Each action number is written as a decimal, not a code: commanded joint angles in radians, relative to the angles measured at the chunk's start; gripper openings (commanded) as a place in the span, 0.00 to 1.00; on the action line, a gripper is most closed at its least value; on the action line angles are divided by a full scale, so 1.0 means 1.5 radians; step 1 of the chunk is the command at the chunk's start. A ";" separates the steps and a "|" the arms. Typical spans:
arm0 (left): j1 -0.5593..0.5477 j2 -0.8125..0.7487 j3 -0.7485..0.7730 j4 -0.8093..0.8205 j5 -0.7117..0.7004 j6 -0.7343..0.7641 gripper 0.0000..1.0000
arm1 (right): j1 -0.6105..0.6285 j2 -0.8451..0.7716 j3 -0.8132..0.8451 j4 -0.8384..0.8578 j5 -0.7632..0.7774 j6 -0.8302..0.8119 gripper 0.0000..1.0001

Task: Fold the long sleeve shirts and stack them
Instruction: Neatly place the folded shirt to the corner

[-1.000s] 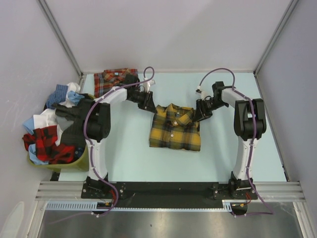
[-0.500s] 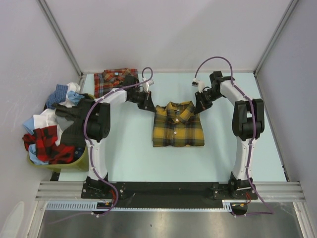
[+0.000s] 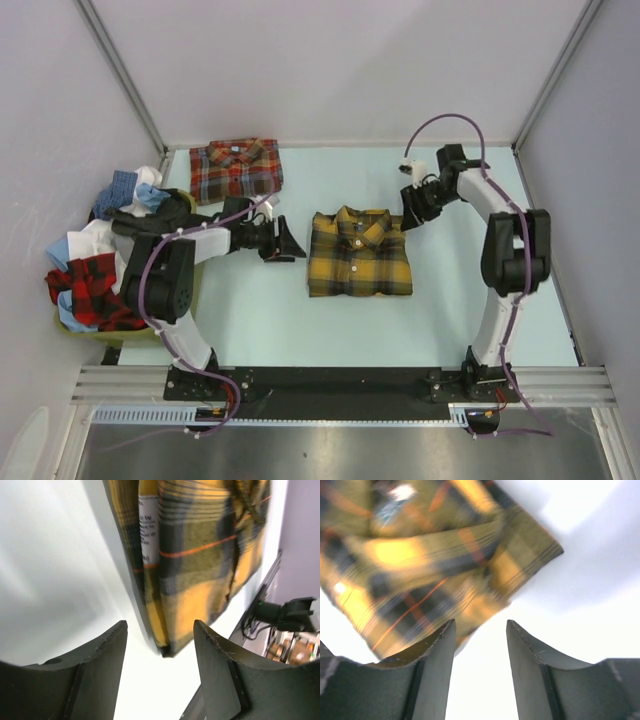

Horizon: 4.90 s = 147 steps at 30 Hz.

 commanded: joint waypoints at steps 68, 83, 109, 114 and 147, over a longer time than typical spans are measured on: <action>-0.052 0.098 -0.095 0.501 -0.078 -0.575 0.83 | 0.464 -0.275 -0.343 0.547 0.030 -0.018 0.00; -0.059 0.163 0.033 0.437 -0.105 -0.537 0.34 | 0.477 -0.250 -0.335 0.594 0.083 0.022 0.00; 0.075 0.336 0.952 -0.298 -0.322 0.271 0.00 | 0.228 -0.364 -0.392 0.421 0.179 0.065 1.00; 0.101 0.305 0.946 -0.226 -0.364 0.239 0.00 | 0.228 -0.367 -0.392 0.424 0.188 0.063 1.00; 0.162 0.184 0.840 -0.166 -0.356 0.281 0.00 | 0.235 -0.388 -0.416 0.444 0.191 0.032 1.00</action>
